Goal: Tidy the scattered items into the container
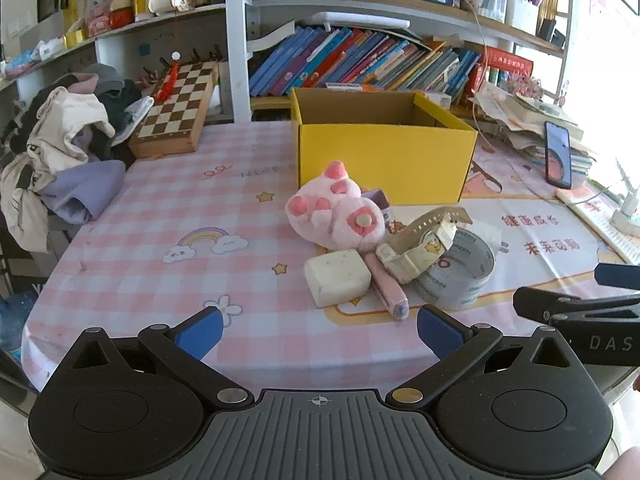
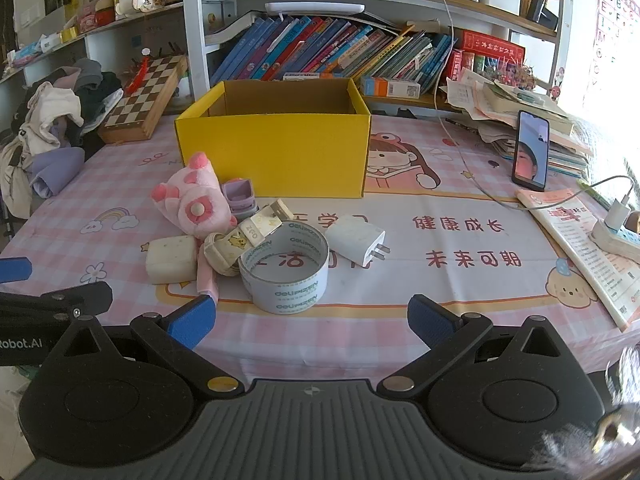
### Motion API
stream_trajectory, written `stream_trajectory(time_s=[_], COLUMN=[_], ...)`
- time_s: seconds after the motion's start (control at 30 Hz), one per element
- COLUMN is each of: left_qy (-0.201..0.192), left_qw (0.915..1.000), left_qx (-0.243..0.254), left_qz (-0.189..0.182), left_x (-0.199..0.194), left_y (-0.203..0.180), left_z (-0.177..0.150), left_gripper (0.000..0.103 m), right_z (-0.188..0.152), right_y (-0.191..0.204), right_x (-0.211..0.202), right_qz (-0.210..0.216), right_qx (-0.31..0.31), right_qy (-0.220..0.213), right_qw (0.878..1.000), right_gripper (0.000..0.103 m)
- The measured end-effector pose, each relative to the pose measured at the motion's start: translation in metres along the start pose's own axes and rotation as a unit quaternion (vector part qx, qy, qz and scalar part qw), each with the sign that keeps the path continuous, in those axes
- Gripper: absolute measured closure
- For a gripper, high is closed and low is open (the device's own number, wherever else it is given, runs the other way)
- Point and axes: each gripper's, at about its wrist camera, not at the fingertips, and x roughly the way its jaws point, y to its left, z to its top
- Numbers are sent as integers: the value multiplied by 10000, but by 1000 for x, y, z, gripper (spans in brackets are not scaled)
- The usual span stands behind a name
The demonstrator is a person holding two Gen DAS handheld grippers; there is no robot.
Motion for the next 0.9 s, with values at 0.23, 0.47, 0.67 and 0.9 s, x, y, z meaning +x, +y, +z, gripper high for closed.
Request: stream_trajectory(time_s=[0.23, 0.47, 0.67, 0.9], left_qy=[6, -27, -170, -214], left_qw=[10000, 9999, 9997, 9992], left_qx=[52, 39, -48, -109], left_qz=[-17, -141, -188, -314], left_x=[0, -1, -3, -3], left_y=[-2, 1, 3, 4], left_z=[-1, -1, -1, -4], left_gripper=[0, 0, 0, 0], right_z=[0, 0, 2, 1], right_y=[-1, 0, 3, 2], right_x=[0, 0, 0, -1], right_qz=[3, -4, -20, -29], right_qx=[-1, -37, -36, -12], right_qy=[5, -18, -29, -28], right_qw=[10000, 10000, 10000, 10000], right_gripper=[0, 0, 0, 0])
